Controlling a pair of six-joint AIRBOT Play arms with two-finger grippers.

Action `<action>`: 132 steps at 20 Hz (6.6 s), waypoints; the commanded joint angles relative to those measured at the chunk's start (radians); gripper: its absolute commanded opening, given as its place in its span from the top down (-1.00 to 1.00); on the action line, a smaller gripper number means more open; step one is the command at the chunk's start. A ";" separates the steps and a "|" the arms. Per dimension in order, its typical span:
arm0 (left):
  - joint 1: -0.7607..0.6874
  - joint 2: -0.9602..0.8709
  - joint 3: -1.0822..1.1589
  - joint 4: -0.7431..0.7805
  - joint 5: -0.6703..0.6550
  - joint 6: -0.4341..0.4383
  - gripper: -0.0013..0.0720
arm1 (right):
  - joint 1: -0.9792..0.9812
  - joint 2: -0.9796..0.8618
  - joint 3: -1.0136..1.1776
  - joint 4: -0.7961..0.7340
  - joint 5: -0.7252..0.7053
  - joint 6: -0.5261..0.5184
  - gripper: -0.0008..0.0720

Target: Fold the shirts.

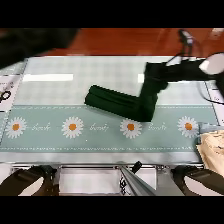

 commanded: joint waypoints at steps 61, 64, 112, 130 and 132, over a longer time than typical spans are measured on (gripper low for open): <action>0.145 0.083 -0.108 0.202 -0.253 -0.071 0.90 | -0.701 0.352 0.215 -0.080 0.553 0.058 0.91; 0.142 0.080 -0.108 0.202 -0.253 -0.003 0.90 | -0.823 0.361 0.215 -0.251 0.675 0.038 0.91; -0.054 -0.288 -0.035 0.478 -0.280 -0.049 -0.56 | -0.834 0.389 -0.187 0.005 0.156 -0.446 -0.27; -0.166 -0.364 -0.026 0.670 -0.550 -0.383 -0.97 | -0.395 0.183 -0.167 -0.287 0.380 -0.111 -0.67; -0.166 -0.364 -0.026 0.670 -0.550 -0.383 -0.97 | -0.395 0.159 -0.142 -0.285 0.385 -0.112 -0.67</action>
